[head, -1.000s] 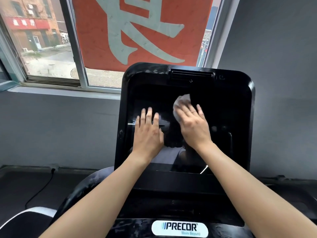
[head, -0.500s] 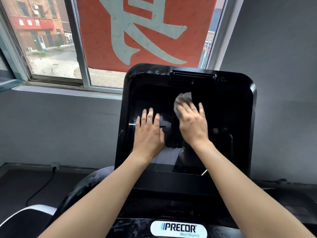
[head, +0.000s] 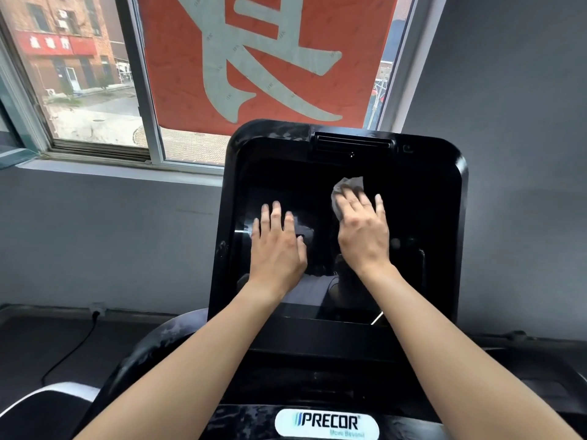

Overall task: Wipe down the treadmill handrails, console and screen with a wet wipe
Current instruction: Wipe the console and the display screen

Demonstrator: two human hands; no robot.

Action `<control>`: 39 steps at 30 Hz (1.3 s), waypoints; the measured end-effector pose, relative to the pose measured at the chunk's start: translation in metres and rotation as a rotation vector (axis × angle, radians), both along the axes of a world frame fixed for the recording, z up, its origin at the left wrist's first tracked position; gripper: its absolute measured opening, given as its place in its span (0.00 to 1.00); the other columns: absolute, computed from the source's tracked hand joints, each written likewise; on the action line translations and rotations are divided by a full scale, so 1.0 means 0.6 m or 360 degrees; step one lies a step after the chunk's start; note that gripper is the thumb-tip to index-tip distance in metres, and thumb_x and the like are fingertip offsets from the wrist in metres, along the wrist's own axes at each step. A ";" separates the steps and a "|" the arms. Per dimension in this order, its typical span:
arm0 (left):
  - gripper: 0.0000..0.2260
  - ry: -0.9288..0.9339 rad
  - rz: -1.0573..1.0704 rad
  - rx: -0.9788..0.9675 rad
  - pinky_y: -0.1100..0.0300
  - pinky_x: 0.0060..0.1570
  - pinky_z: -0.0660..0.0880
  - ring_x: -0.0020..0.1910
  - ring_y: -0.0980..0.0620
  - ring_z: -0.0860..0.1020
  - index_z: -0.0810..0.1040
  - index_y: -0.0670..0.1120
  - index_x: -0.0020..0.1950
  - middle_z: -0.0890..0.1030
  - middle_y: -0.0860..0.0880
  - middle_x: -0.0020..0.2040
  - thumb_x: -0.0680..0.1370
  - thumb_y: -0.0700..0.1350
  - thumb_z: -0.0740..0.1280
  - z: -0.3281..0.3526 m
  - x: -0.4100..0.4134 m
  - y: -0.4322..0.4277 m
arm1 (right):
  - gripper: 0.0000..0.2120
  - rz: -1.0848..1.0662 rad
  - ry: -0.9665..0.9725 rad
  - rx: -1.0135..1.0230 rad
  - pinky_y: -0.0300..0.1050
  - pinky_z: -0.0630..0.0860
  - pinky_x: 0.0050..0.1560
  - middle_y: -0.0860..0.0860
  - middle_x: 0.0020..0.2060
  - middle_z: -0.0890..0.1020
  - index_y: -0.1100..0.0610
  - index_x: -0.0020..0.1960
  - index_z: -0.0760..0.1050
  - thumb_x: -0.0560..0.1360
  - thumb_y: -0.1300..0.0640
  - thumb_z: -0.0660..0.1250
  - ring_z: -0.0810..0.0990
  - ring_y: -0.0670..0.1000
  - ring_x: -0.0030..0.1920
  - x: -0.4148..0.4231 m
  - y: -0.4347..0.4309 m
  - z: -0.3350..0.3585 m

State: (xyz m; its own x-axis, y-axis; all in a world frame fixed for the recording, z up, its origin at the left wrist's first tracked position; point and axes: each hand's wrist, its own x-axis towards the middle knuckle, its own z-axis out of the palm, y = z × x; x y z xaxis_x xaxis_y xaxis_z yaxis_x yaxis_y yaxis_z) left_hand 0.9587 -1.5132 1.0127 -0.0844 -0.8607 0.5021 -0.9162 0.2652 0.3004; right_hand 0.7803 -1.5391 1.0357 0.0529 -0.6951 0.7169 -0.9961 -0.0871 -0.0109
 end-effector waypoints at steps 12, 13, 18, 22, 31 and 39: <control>0.27 -0.0045 -0.0019 0.0027 0.43 0.81 0.50 0.83 0.41 0.48 0.61 0.43 0.81 0.54 0.40 0.84 0.85 0.52 0.56 0.003 0.006 0.003 | 0.24 -0.0120 -0.0220 -0.0065 0.64 0.59 0.78 0.57 0.71 0.76 0.60 0.73 0.74 0.77 0.66 0.62 0.73 0.63 0.72 0.003 -0.009 0.015; 0.27 -0.0041 -0.0014 0.0023 0.43 0.81 0.50 0.83 0.40 0.48 0.61 0.43 0.81 0.54 0.40 0.83 0.84 0.52 0.56 0.002 0.005 0.002 | 0.24 -0.0123 -0.0164 -0.0058 0.64 0.58 0.78 0.56 0.72 0.76 0.58 0.74 0.73 0.77 0.65 0.62 0.73 0.62 0.72 -0.007 -0.007 0.014; 0.27 -0.0018 -0.0002 0.0034 0.44 0.81 0.49 0.83 0.40 0.47 0.61 0.42 0.81 0.54 0.39 0.83 0.84 0.52 0.56 0.002 -0.002 0.002 | 0.25 -0.0111 -0.0294 -0.0054 0.63 0.56 0.79 0.56 0.74 0.74 0.57 0.75 0.72 0.78 0.65 0.60 0.69 0.63 0.75 0.001 -0.009 0.006; 0.26 -0.0018 -0.0009 0.0019 0.43 0.81 0.50 0.83 0.40 0.48 0.61 0.42 0.81 0.54 0.39 0.83 0.85 0.52 0.56 0.000 0.000 0.001 | 0.25 -0.0059 -0.0469 -0.0095 0.61 0.56 0.79 0.57 0.74 0.73 0.60 0.75 0.72 0.78 0.68 0.60 0.66 0.63 0.77 0.019 -0.014 -0.001; 0.27 0.0110 0.0056 -0.0028 0.42 0.81 0.51 0.83 0.37 0.49 0.64 0.39 0.79 0.56 0.36 0.82 0.84 0.52 0.58 -0.006 -0.027 -0.003 | 0.25 -0.0057 -0.0202 -0.0093 0.63 0.58 0.79 0.54 0.74 0.74 0.56 0.75 0.71 0.79 0.66 0.59 0.68 0.60 0.76 -0.027 -0.008 -0.002; 0.26 0.0079 0.0087 -0.0077 0.40 0.80 0.52 0.82 0.37 0.50 0.65 0.39 0.78 0.57 0.36 0.81 0.83 0.52 0.59 -0.011 -0.030 -0.010 | 0.25 0.0083 -0.0260 -0.0077 0.62 0.57 0.79 0.54 0.76 0.71 0.55 0.76 0.71 0.80 0.67 0.58 0.64 0.61 0.79 0.001 -0.015 -0.010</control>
